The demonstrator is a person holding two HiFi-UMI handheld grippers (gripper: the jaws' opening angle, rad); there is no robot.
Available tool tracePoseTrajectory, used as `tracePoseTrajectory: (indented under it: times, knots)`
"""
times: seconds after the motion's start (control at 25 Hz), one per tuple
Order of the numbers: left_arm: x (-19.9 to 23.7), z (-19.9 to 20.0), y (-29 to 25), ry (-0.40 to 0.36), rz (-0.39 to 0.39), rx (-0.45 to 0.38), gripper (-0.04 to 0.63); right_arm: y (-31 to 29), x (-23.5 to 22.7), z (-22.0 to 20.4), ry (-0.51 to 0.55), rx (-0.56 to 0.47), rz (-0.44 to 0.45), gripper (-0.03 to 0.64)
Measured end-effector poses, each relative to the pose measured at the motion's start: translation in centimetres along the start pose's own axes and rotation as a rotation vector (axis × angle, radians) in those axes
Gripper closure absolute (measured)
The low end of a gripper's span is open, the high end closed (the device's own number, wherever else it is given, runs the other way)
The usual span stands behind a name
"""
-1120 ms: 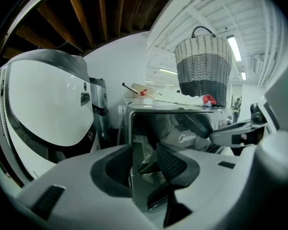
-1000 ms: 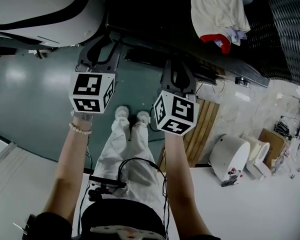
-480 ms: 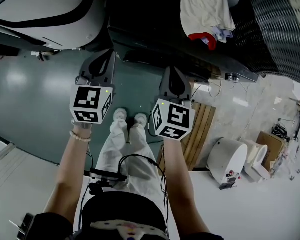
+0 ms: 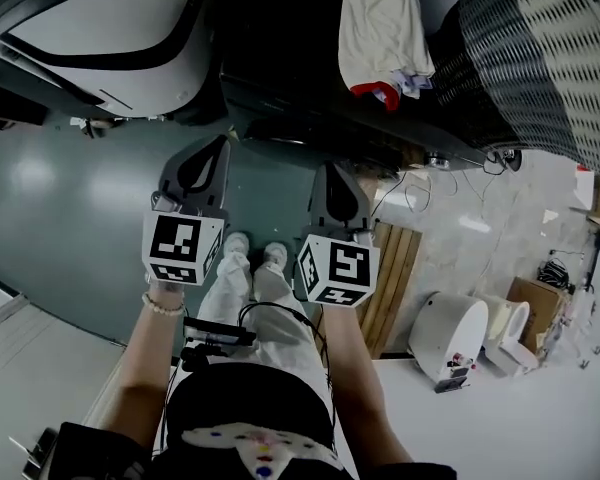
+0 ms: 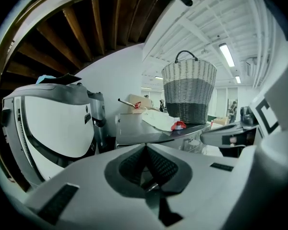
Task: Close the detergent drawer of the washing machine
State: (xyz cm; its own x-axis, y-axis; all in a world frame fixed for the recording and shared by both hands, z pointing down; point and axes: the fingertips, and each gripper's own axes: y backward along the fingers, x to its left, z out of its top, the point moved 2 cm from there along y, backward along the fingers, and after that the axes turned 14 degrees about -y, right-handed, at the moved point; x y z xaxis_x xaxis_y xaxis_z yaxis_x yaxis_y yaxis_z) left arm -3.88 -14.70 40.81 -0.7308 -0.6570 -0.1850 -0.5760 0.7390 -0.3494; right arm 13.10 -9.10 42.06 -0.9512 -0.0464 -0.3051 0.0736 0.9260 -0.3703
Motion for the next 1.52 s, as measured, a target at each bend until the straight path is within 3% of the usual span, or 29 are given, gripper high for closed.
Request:
tracePoseTrajectory:
  times: [0.48, 0.68, 1.08, 1.52]
  knots:
    - [-4.5, 6.7, 5.9, -0.120, -0.140, -0.089, 0.584, 6.1, 2.6, 3.9, 0.071, -0.037, 0.123, 0.612]
    - [-4.5, 8.2, 8.0, -0.152, -0.137, -0.097, 0.584, 7.7, 3.8, 5.3, 0.115, -0.059, 0.174, 0.612]
    - [-4.1, 8.6, 11.5, -0.092, -0.121, -0.099, 0.584, 10.7, 5.3, 7.0, 0.129, -0.086, 0.228, 0.612]
    - [-3.6, 10.5, 12.7, -0.120, -0.111, -0.142, 0.584, 12.4, 6.4, 8.1, 0.168, -0.089, 0.274, 0.612]
